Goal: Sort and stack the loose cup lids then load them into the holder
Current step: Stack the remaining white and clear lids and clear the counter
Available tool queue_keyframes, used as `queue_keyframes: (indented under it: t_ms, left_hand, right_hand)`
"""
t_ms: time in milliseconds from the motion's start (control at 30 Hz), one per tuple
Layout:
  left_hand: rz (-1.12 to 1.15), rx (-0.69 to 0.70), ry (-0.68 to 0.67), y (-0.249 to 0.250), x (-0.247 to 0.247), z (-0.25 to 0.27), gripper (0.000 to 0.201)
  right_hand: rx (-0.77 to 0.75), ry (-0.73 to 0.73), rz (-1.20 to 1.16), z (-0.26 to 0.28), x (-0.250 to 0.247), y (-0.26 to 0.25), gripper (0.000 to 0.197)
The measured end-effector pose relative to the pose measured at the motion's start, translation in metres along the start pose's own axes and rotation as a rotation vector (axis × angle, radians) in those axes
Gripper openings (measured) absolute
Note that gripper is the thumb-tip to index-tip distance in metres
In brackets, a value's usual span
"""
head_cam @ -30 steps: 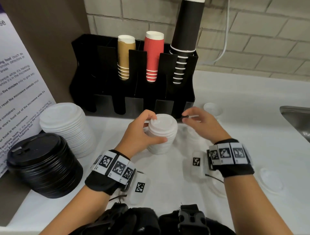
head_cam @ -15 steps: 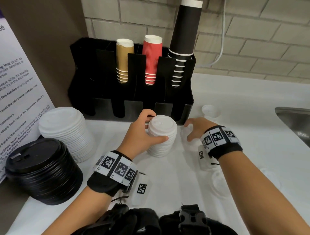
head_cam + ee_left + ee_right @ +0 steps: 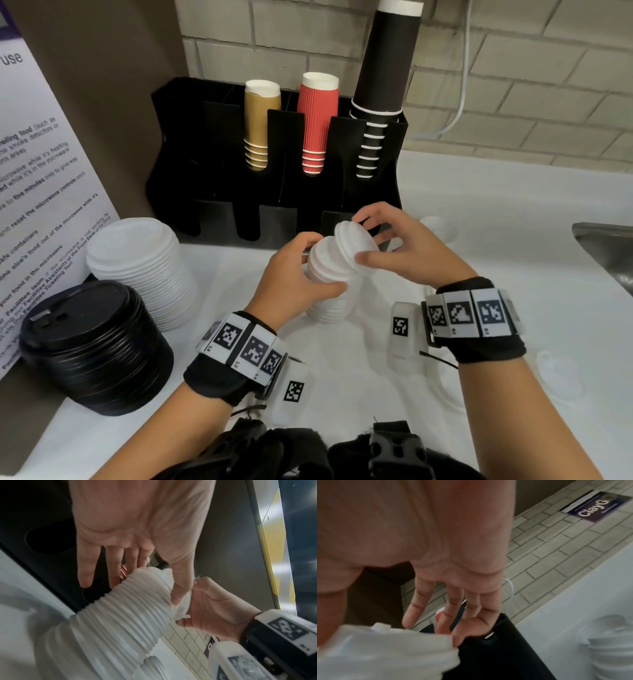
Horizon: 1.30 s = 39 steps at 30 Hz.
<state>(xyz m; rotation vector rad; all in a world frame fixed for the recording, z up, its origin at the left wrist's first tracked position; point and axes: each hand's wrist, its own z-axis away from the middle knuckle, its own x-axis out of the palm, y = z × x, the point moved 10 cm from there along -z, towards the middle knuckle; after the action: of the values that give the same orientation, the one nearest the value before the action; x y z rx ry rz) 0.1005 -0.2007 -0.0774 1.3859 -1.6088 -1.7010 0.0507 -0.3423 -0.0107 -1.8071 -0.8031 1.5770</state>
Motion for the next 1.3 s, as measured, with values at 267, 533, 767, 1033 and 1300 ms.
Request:
queue_keyframes:
  t_ms: [267, 533, 767, 1033, 1300]
  left_hand:
    - [0.002, -0.041, -0.008, -0.005, 0.002, 0.0, 0.098]
    - [0.011, -0.03, -0.014, -0.004, 0.002, 0.0, 0.092]
    - [0.016, 0.01, -0.026, 0.004, 0.001, 0.002, 0.084]
    - [0.052, -0.032, -0.141, 0.001, 0.017, 0.004, 0.056]
    - [0.017, 0.033, -0.174, 0.015, 0.045, -0.008, 0.053]
  right_hand:
    - [-0.112, -0.06, 0.251, -0.01, 0.023, -0.025, 0.043]
    - [-0.071, -0.092, 0.247, -0.011, 0.027, -0.016, 0.044]
    - [-0.077, -0.109, 0.271, -0.01, 0.031, -0.017, 0.041]
    - [-0.103, -0.045, 0.245, -0.006, 0.012, -0.015, 0.035]
    - [0.263, -0.408, 0.587, 0.055, 0.0, 0.05, 0.041]
